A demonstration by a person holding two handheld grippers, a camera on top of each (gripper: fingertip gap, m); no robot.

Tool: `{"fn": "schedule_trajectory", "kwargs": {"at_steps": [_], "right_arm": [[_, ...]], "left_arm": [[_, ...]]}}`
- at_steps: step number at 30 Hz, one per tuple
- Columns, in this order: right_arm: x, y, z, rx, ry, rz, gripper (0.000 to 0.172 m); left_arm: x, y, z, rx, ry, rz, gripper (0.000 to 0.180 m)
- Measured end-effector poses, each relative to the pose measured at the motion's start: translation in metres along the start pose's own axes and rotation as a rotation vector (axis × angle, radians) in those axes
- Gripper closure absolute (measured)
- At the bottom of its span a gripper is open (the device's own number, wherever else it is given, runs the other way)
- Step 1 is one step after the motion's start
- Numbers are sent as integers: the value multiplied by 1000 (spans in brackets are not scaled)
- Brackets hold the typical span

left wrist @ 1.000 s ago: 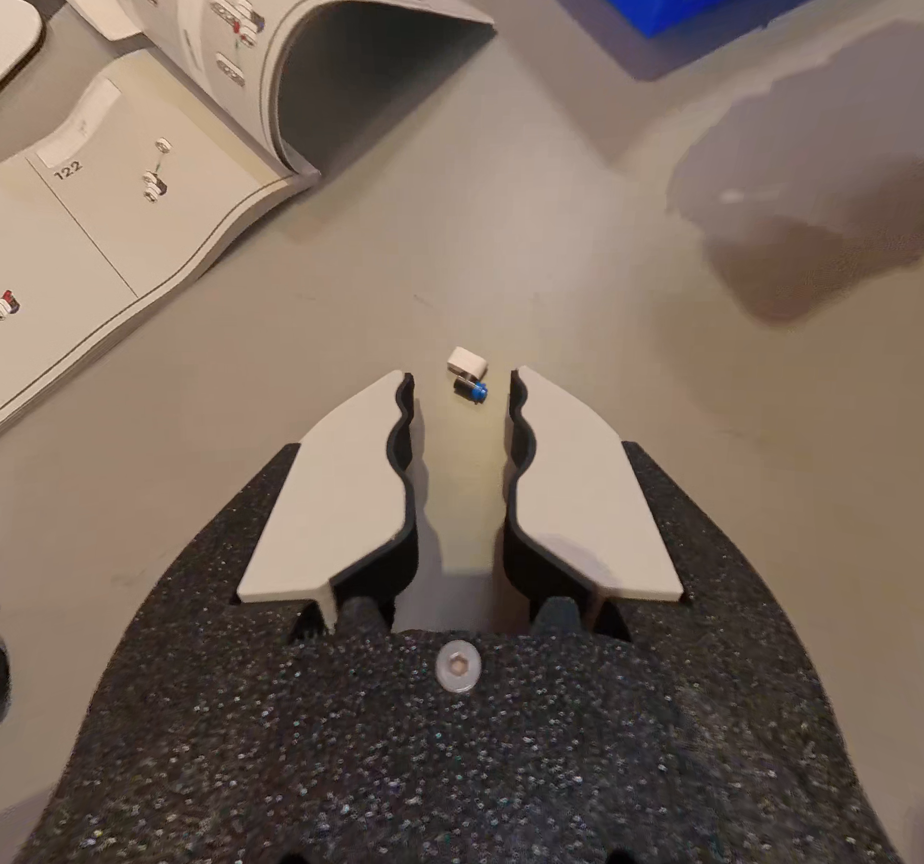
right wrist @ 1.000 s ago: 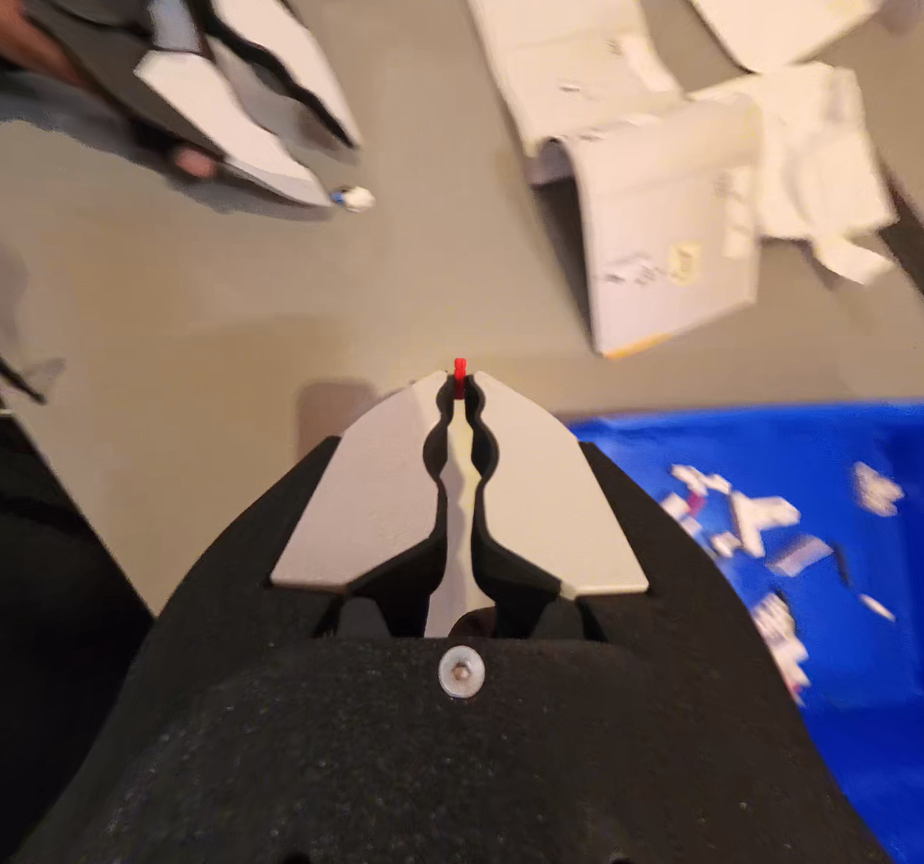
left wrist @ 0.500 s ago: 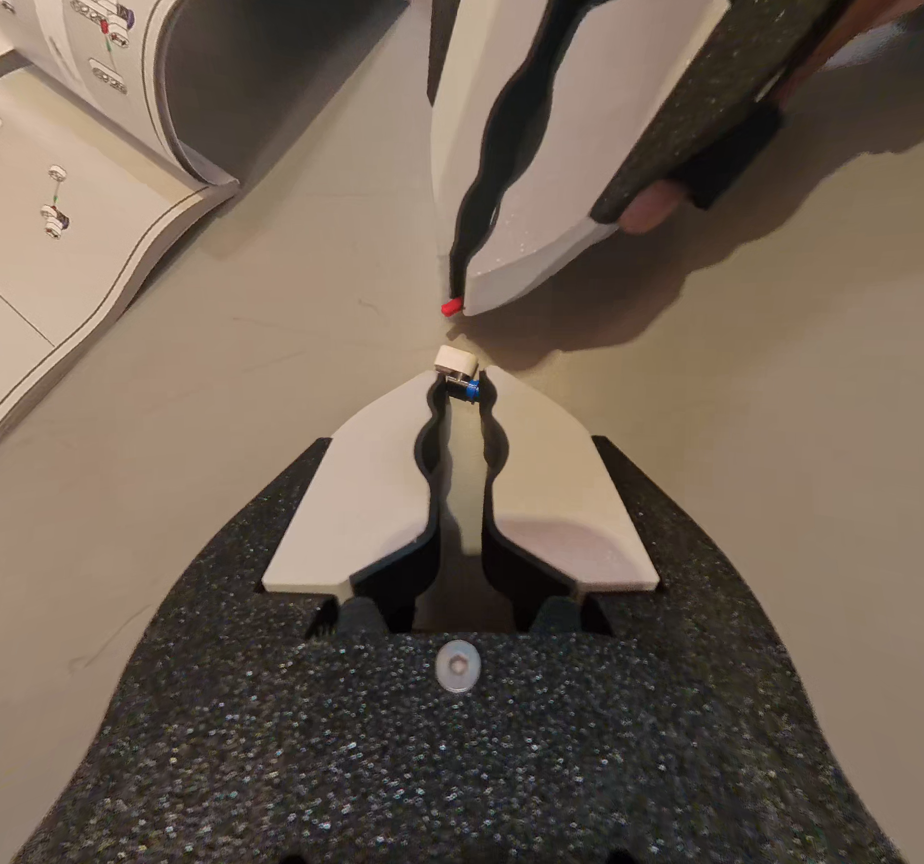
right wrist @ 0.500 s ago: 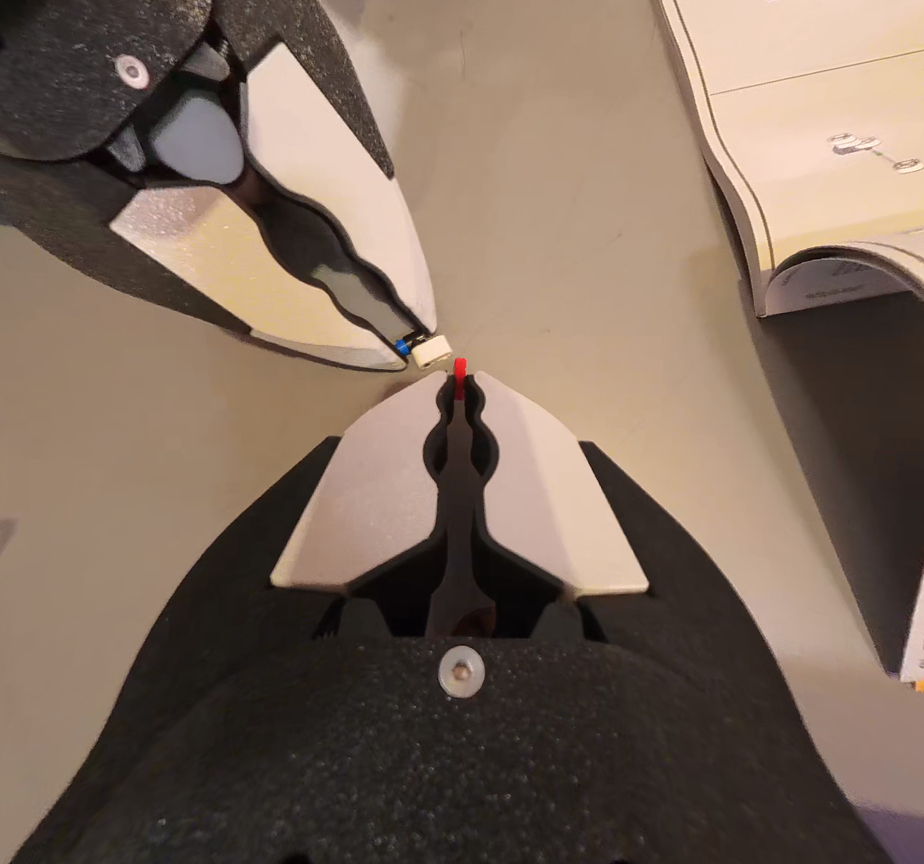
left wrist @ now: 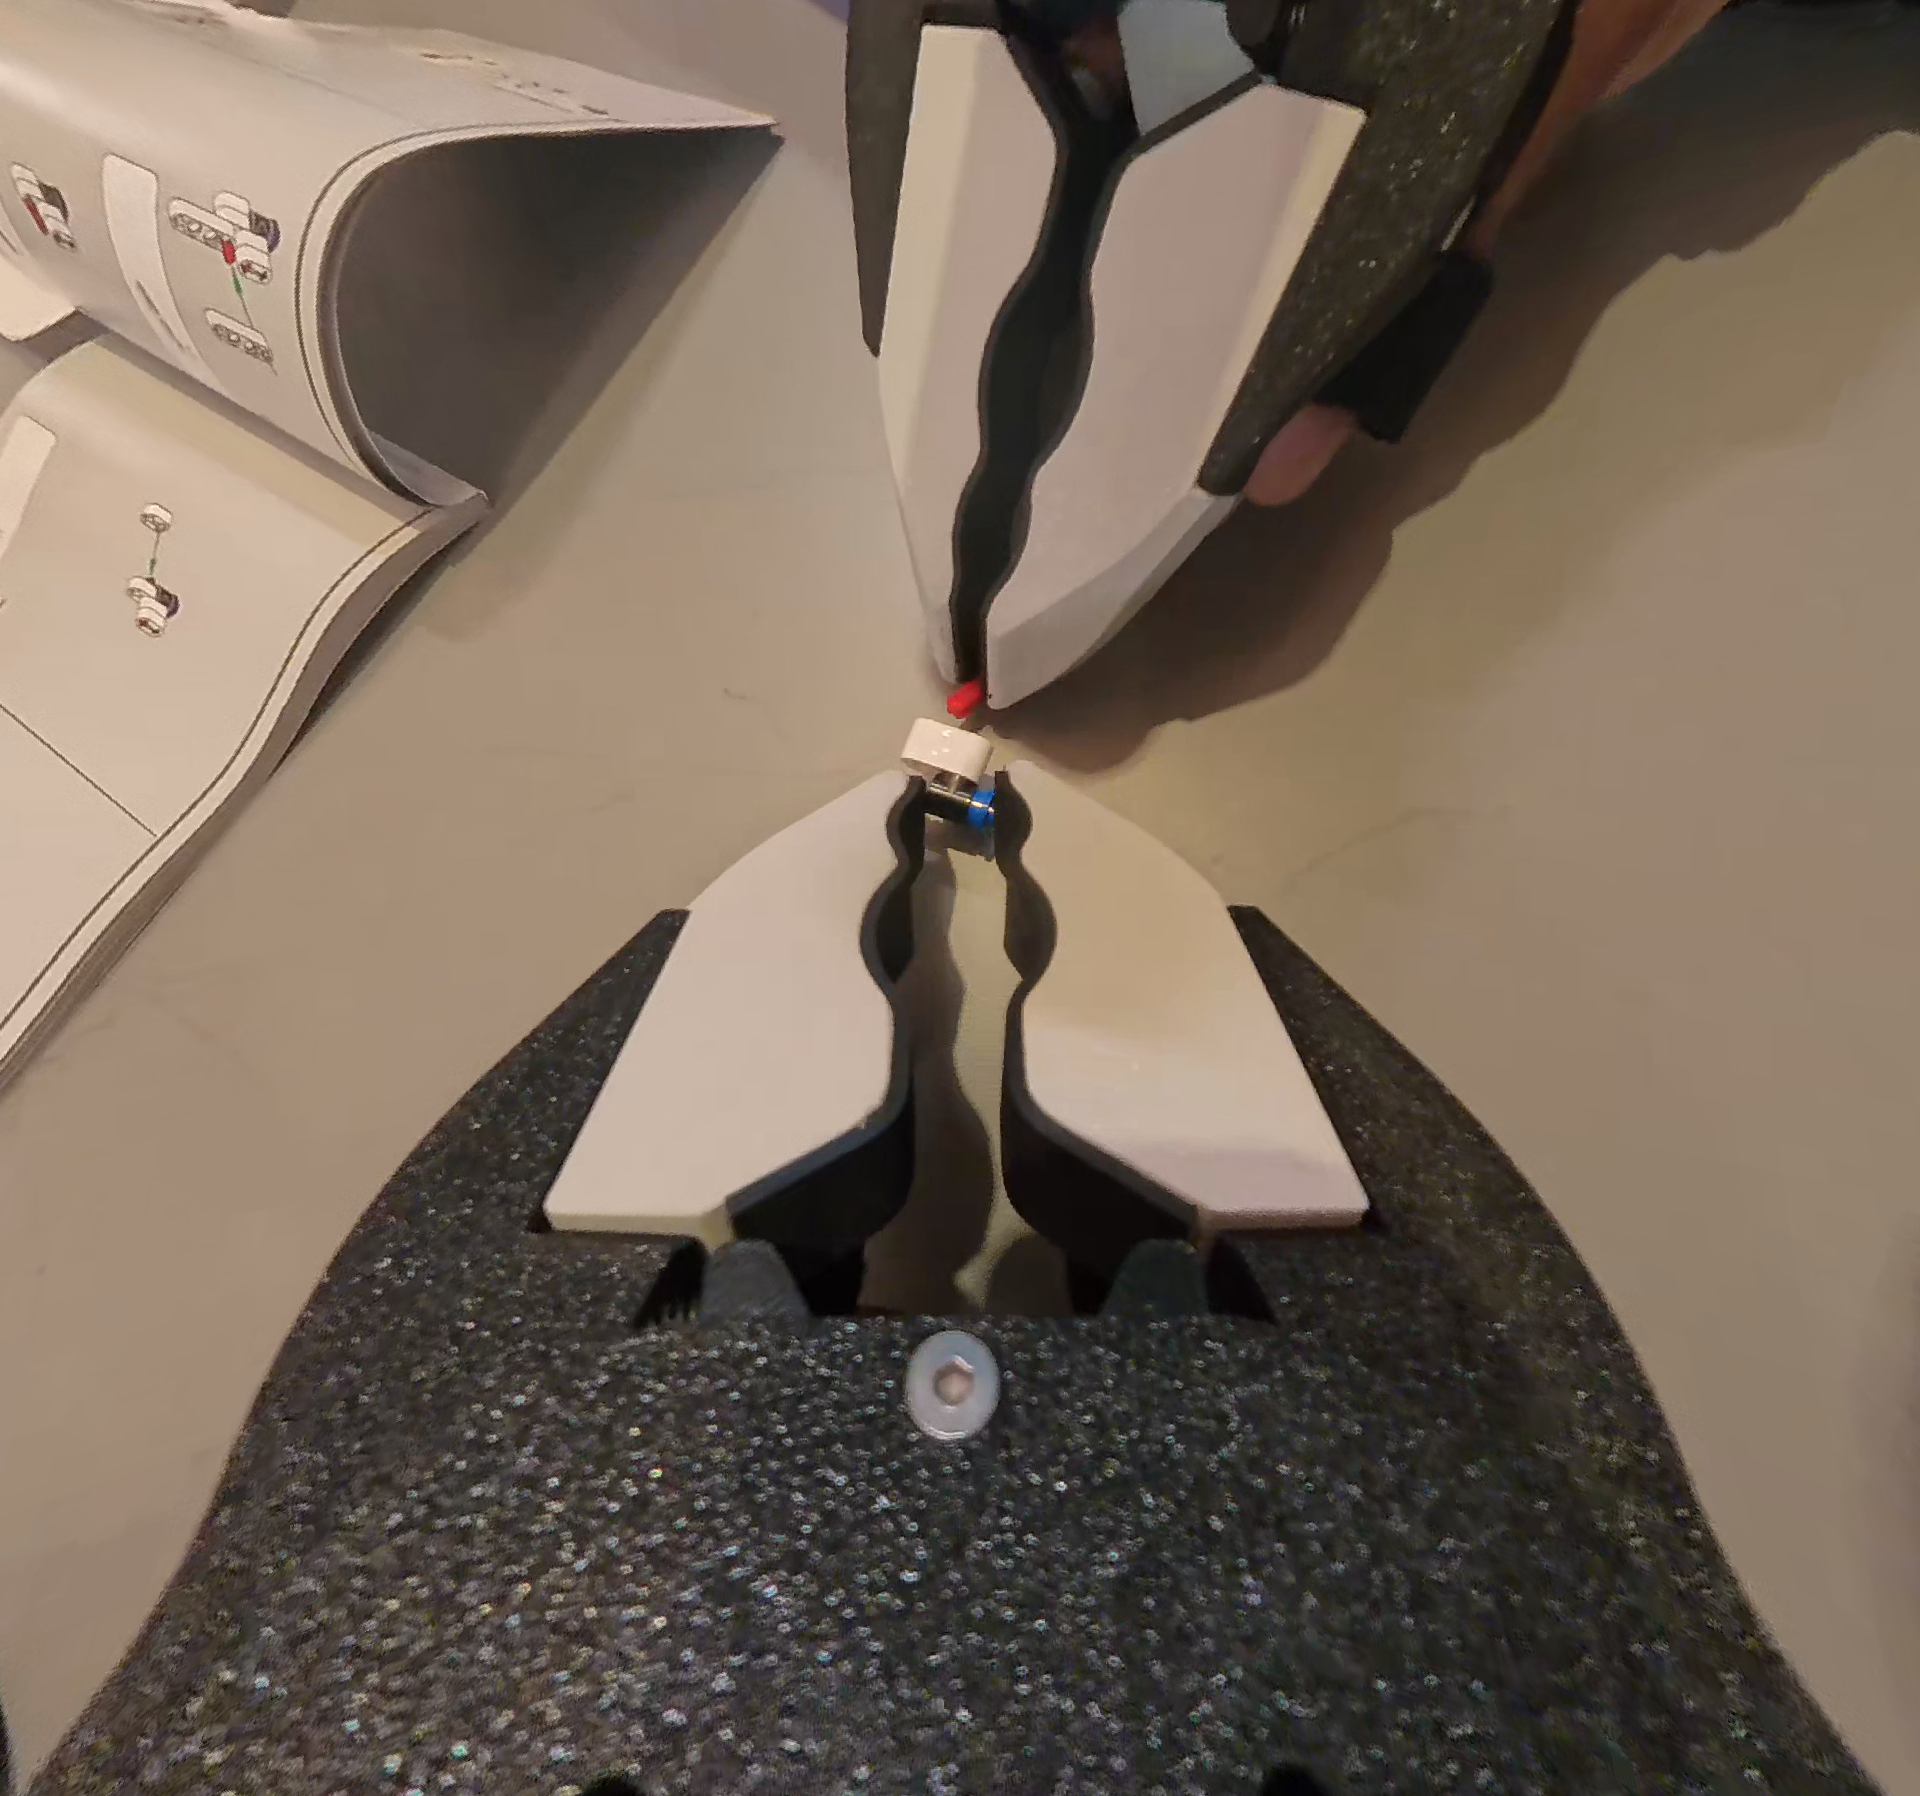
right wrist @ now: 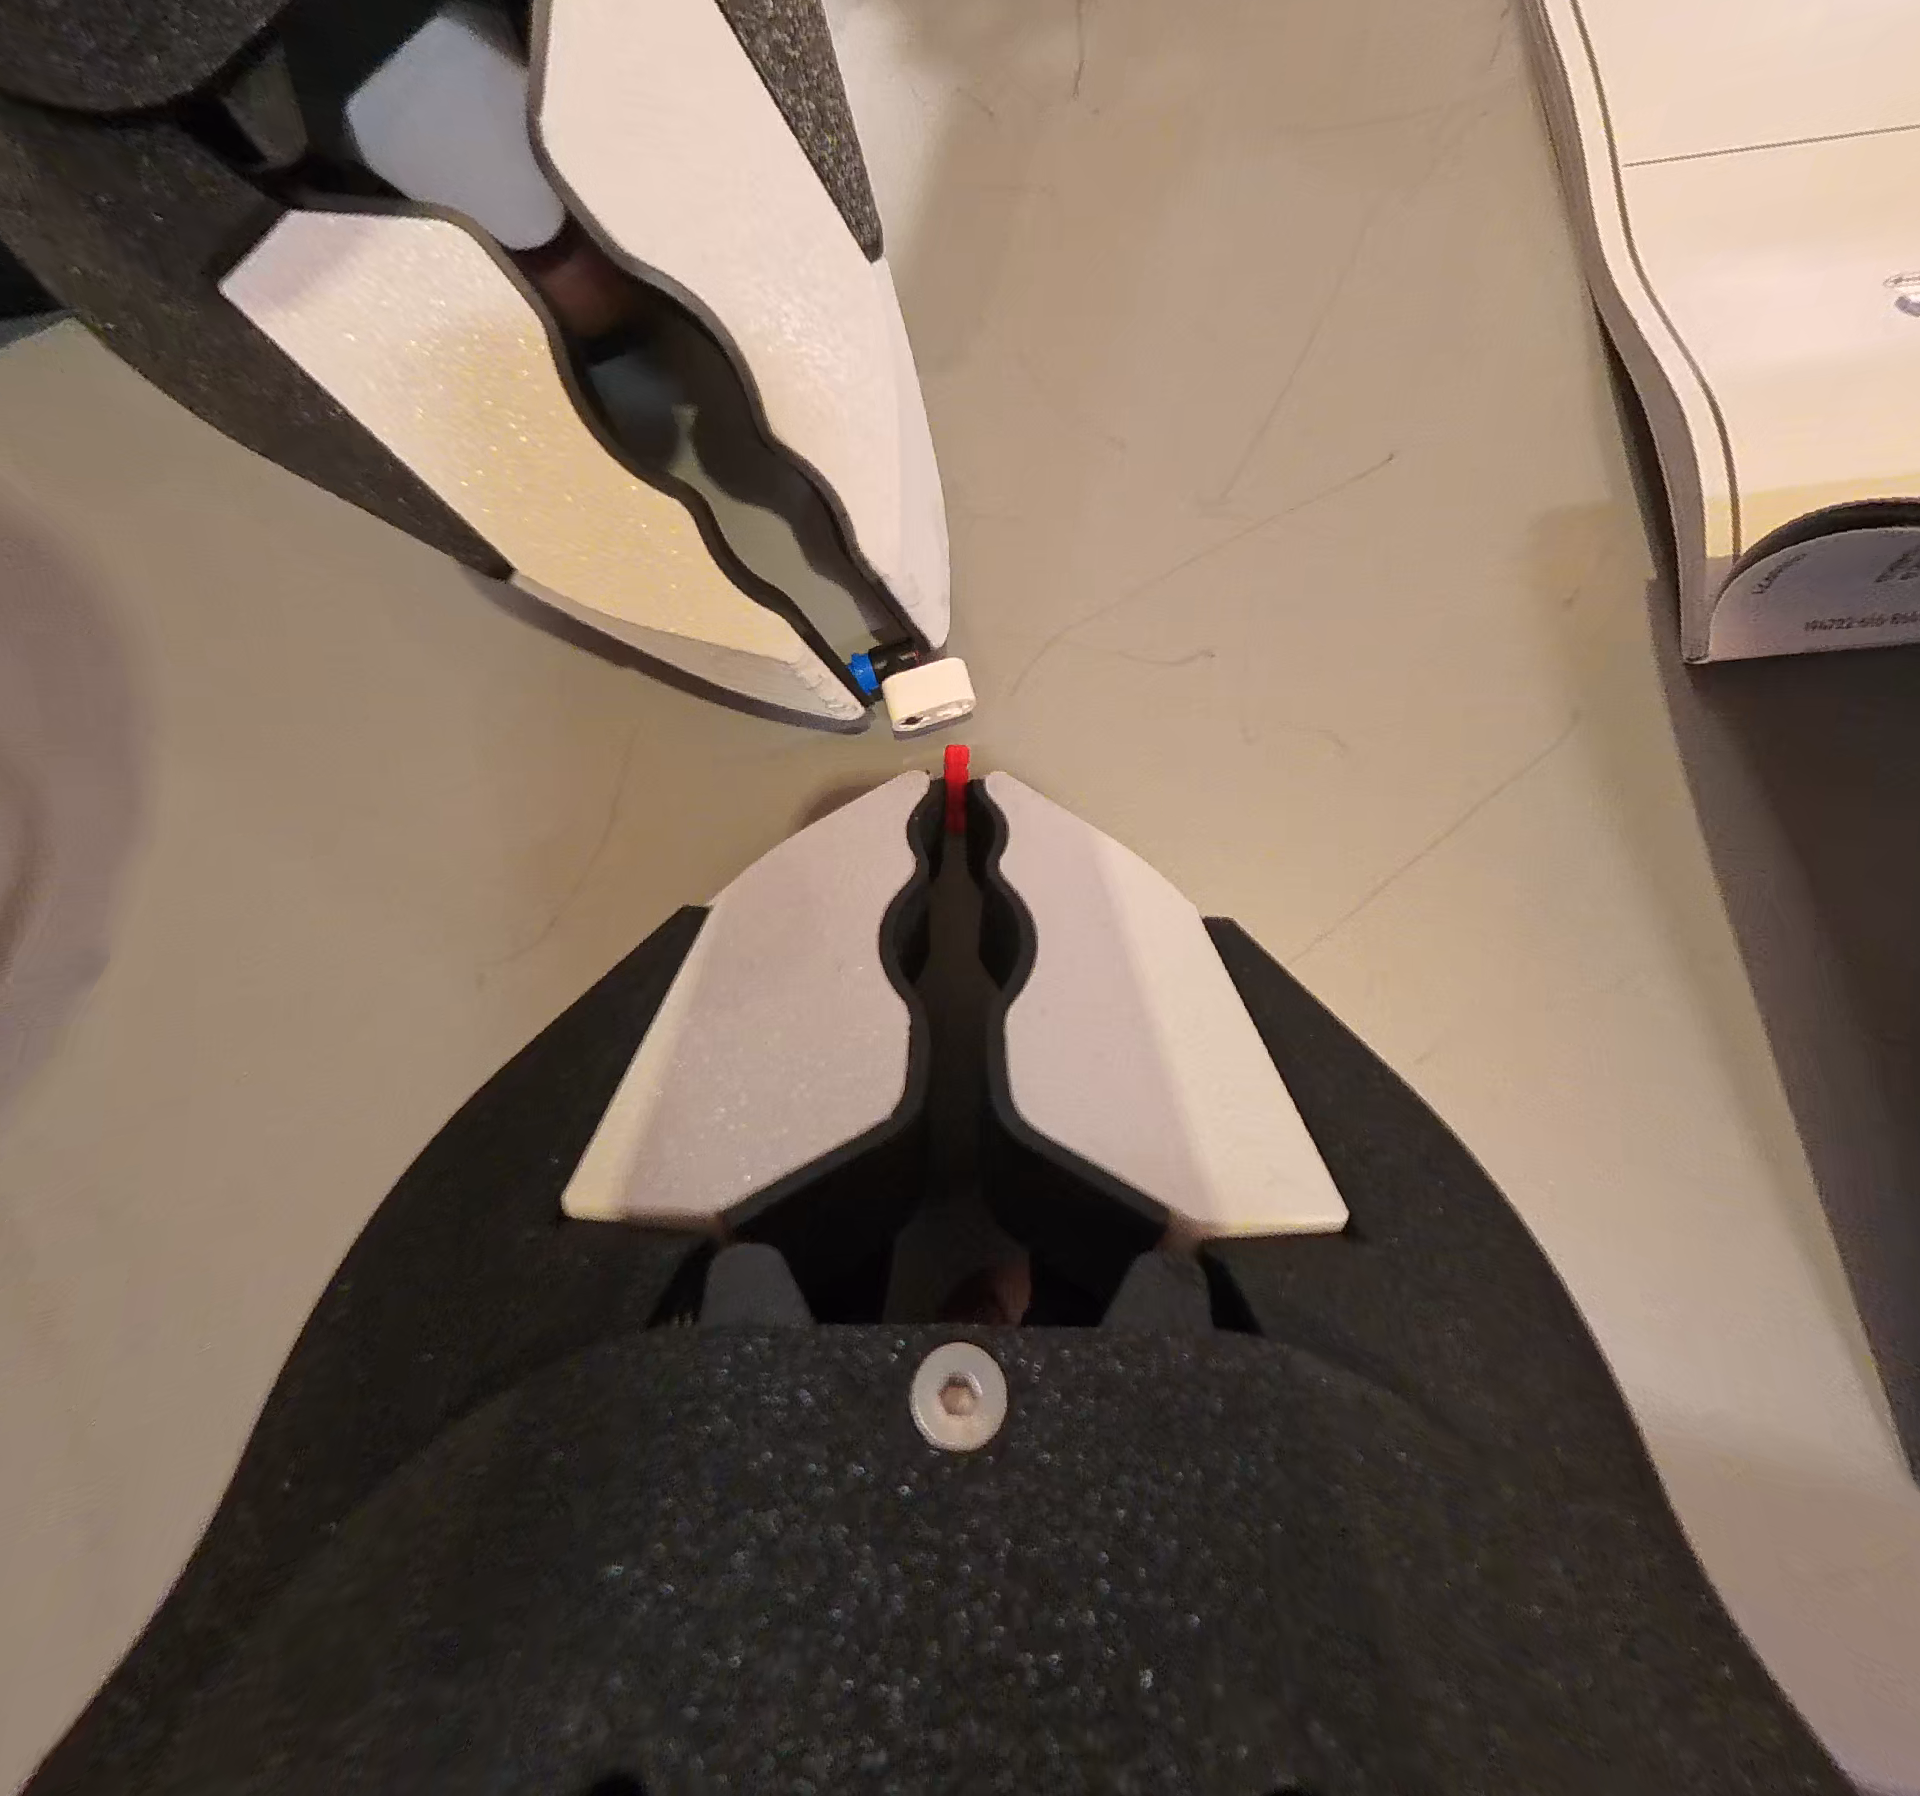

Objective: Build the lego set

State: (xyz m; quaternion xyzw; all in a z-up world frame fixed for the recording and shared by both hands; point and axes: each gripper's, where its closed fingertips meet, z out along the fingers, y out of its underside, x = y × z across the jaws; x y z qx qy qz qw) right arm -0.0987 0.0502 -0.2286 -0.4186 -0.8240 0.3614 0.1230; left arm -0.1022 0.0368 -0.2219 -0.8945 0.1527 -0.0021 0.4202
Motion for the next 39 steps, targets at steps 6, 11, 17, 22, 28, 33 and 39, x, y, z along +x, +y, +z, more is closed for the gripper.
{"fn": "schedule_trajectory", "kwargs": {"at_steps": [6,11,17,22,28,33,39], "right_arm": [[-4,3,2,-20,-7,-22,168],[-6,3,2,-27,-17,-30,168],[-7,4,3,-31,-14,-41,168],[-8,3,3,-31,-16,-53,168],[-6,4,2,-30,-15,-54,168],[-1,6,-2,-22,-8,-51,168],[-1,3,-4,-2,-12,-68,168]], "left_arm": [[6,1,1,-9,17,54,168],[9,3,2,-27,14,96,168],[10,2,2,-28,14,123,168],[10,2,2,-20,23,115,168],[11,3,1,-19,44,96,168],[11,4,1,-22,52,79,167],[10,3,0,-14,45,70,164]]}}
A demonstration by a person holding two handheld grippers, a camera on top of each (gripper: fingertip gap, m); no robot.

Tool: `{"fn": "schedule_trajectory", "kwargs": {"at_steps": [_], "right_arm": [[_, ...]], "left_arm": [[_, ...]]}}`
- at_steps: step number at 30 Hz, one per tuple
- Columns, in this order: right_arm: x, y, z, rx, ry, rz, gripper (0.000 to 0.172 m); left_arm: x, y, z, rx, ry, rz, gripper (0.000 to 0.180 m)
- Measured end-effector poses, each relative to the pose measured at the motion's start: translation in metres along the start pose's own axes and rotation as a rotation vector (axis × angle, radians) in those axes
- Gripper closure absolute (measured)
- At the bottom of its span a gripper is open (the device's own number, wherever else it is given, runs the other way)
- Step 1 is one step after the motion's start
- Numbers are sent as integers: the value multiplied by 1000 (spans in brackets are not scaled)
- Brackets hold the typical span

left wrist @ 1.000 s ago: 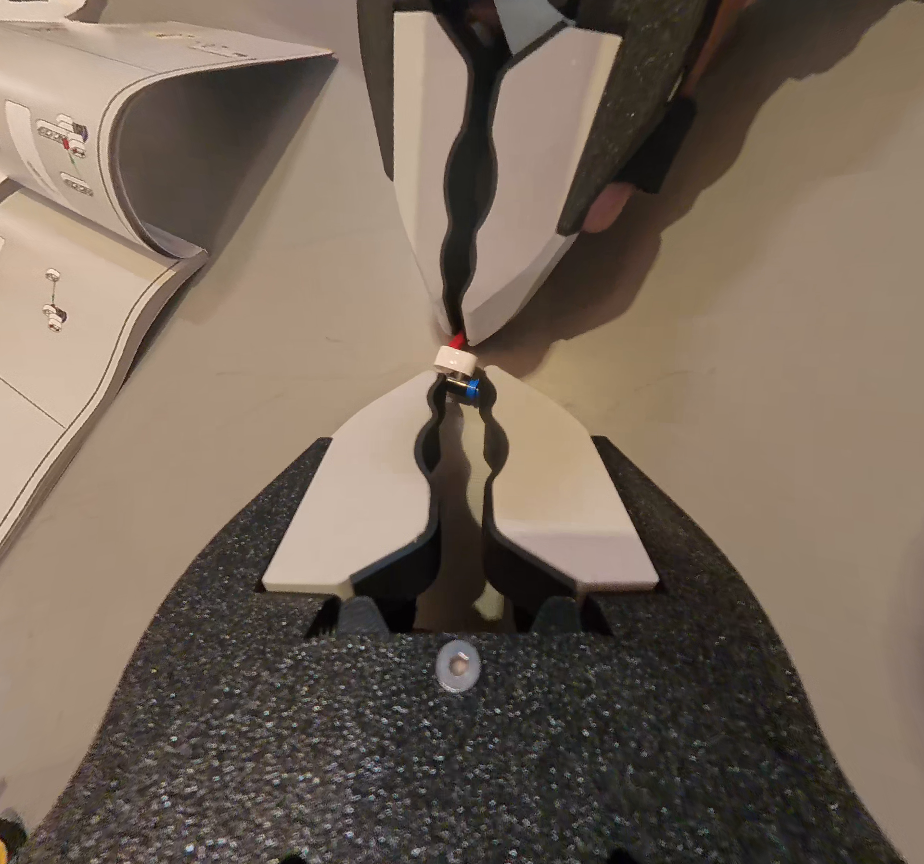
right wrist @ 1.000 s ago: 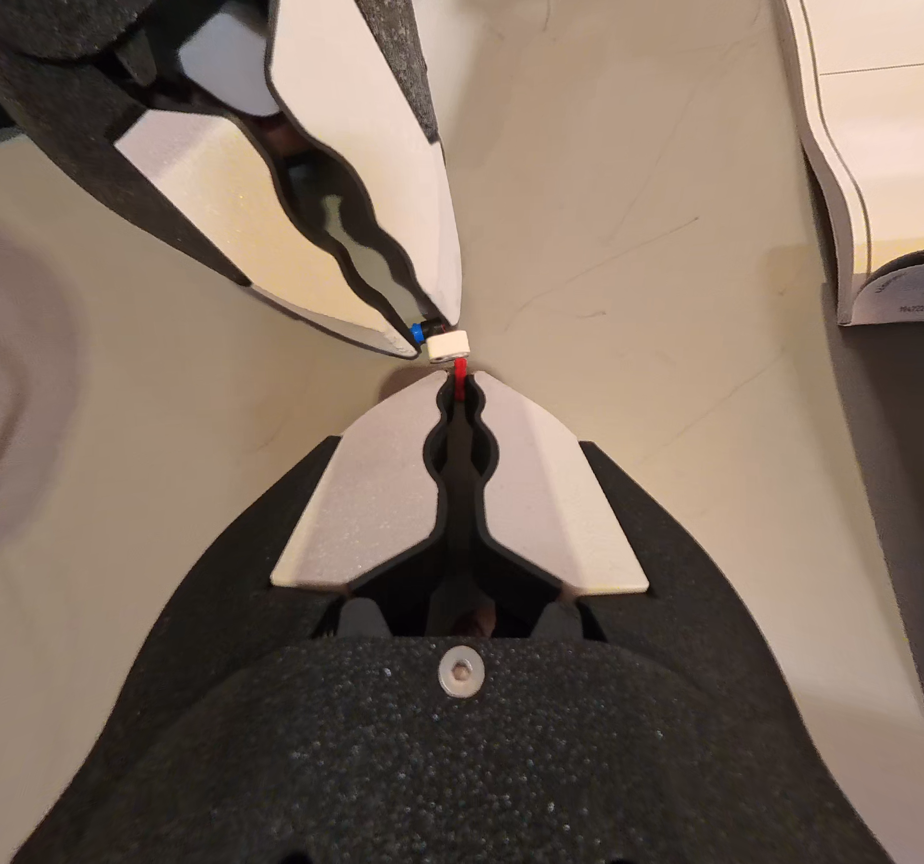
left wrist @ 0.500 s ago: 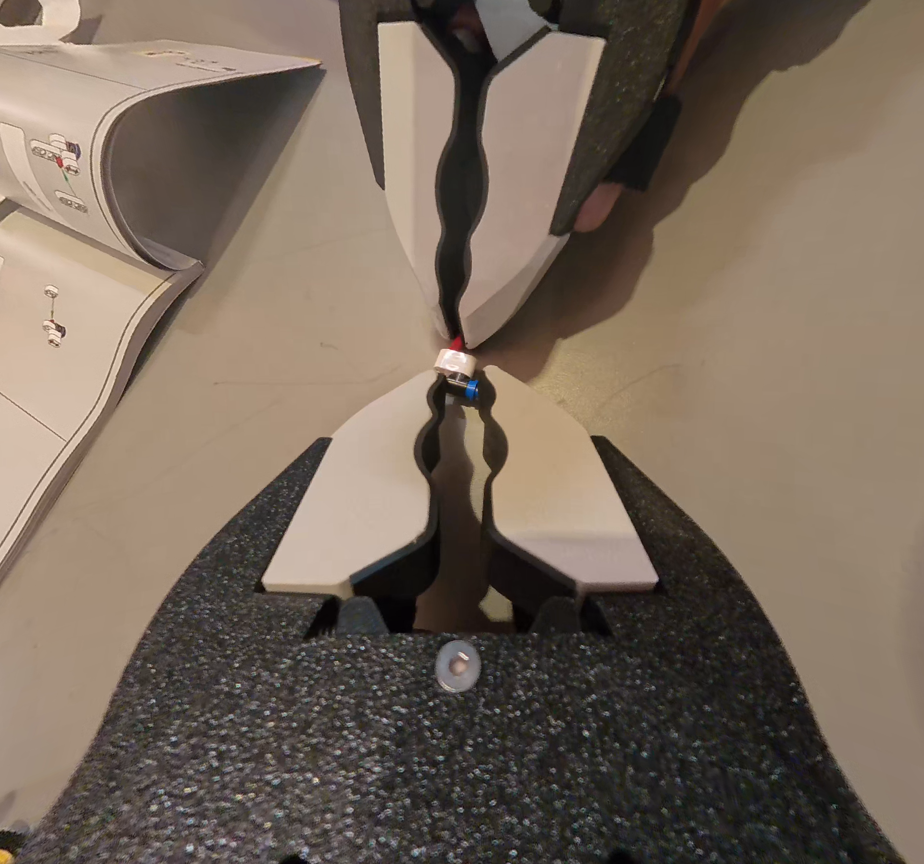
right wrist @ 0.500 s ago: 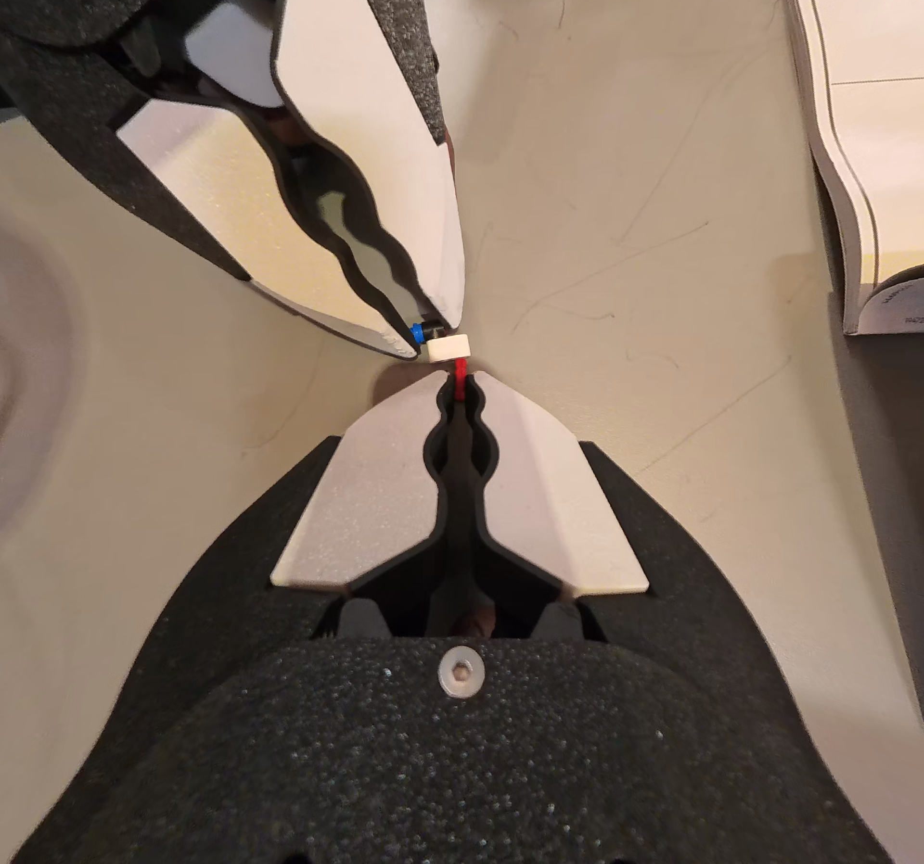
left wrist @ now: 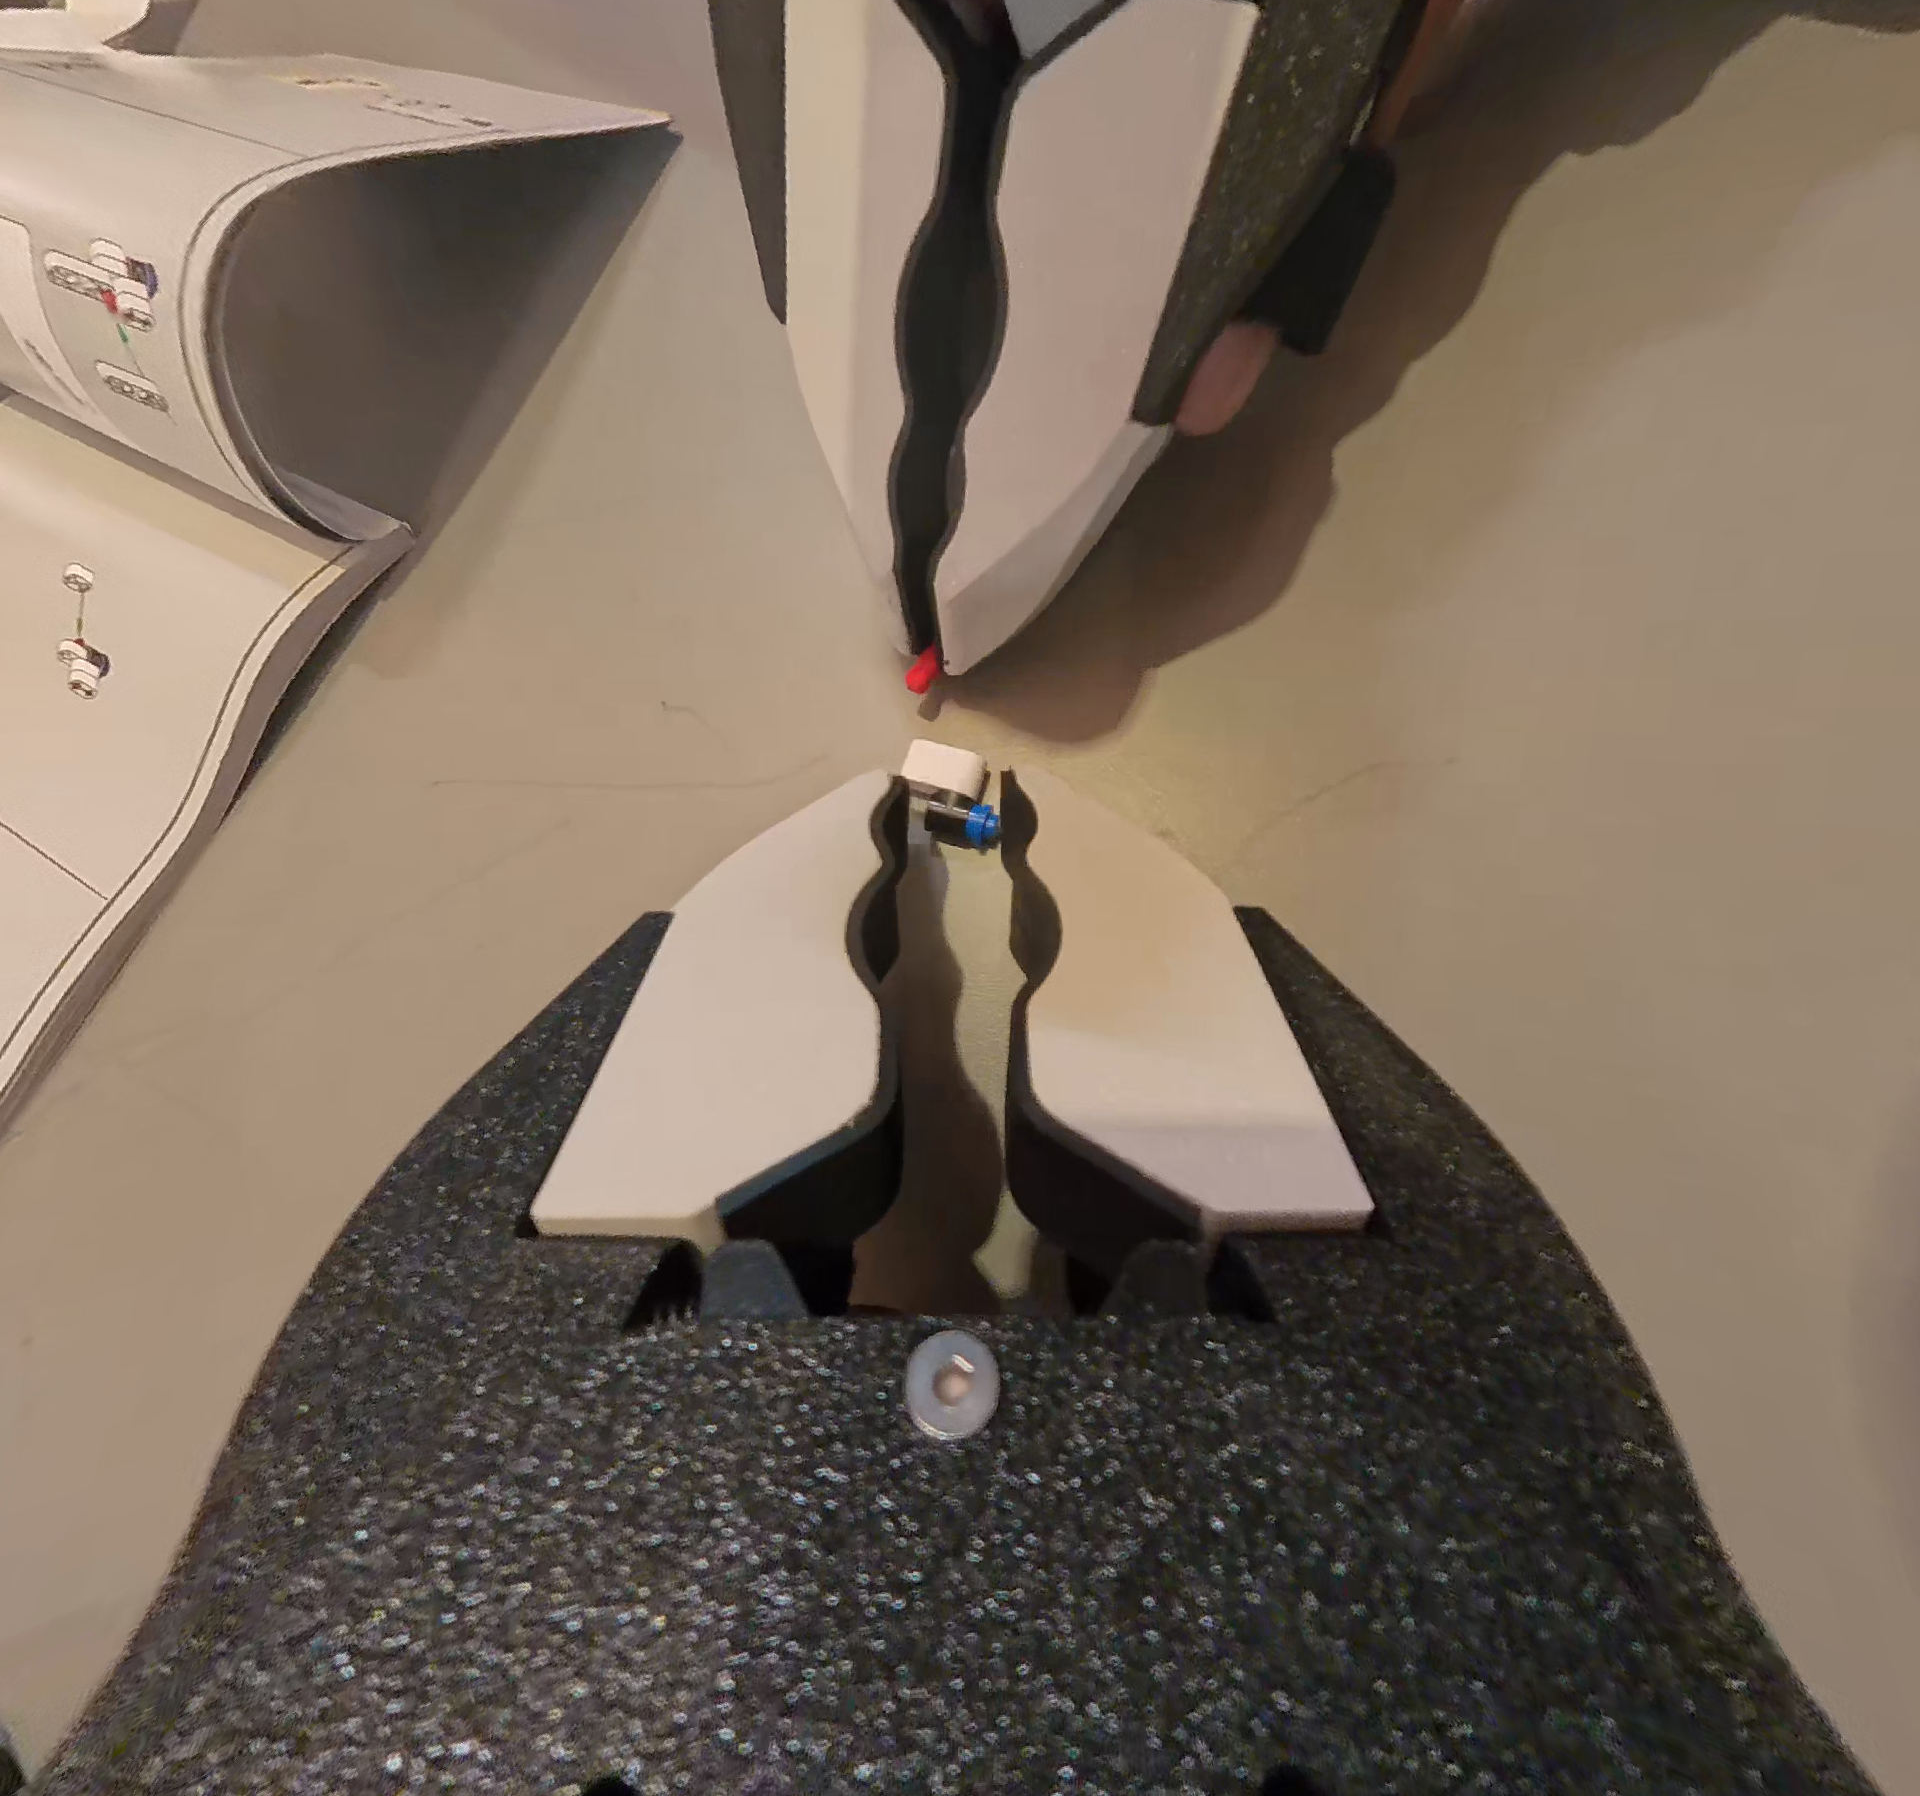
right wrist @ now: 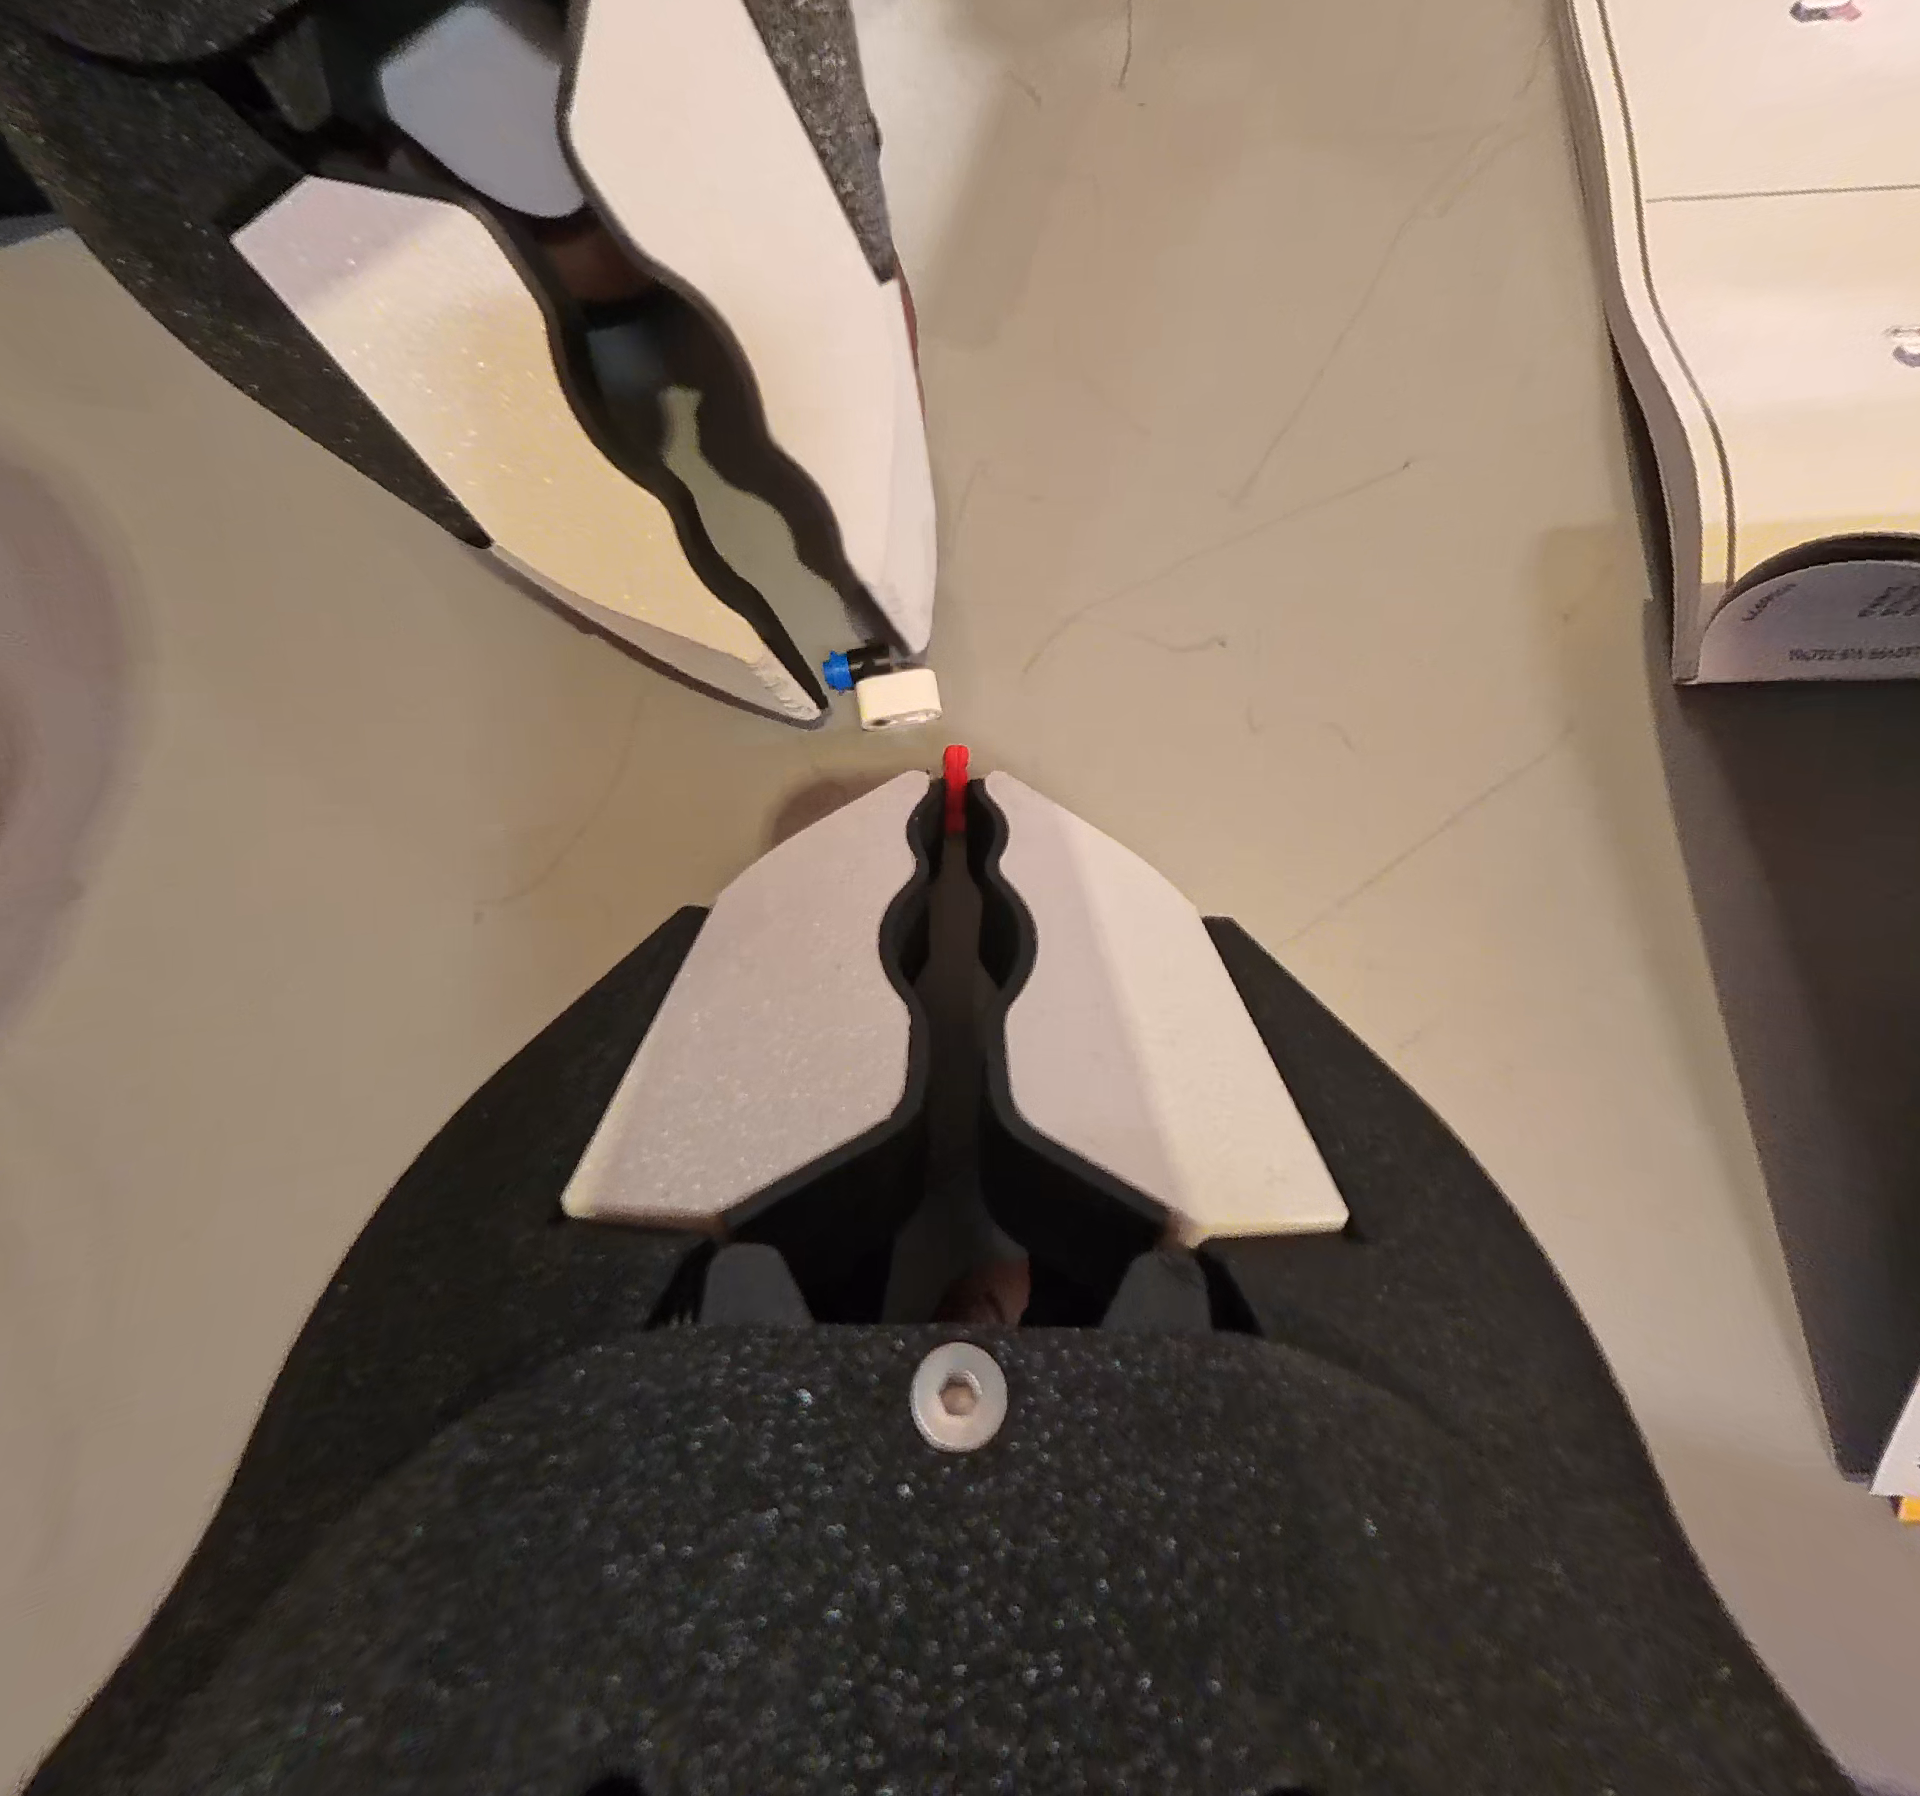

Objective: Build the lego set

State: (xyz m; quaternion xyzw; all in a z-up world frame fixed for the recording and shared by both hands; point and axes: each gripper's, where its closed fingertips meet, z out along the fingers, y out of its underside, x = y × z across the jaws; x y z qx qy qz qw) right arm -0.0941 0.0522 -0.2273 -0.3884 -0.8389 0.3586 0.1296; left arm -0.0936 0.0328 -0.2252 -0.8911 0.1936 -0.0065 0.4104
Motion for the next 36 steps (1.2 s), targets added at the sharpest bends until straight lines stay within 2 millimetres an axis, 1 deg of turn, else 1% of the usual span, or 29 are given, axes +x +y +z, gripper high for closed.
{"fn": "schedule_trajectory", "kwargs": {"at_steps": [2,5,8,10,15,18,28,36], "right_arm": [[-1,-2,-1,12,-1,-16,168],[-2,-6,-2,43,2,-68,168],[-3,-11,-4,84,15,-130,168],[-4,-13,-4,105,26,-164,168],[-12,-21,-6,151,39,-251,168],[-14,-25,-8,169,73,-308,168],[-15,-26,-7,166,167,-456,168],[-17,-29,-8,183,199,-513,168]], "left_arm": [[-3,-6,-3,35,-4,-34,163],[-10,-20,-12,125,-18,-105,163],[-11,-26,-19,177,29,-179,164],[-10,-26,-19,179,51,-209,165],[-9,-21,-16,158,50,-205,170],[-5,-19,-15,147,81,-227,171],[-1,-20,-15,165,169,-346,170],[1,-21,-15,172,192,-366,176]]}}
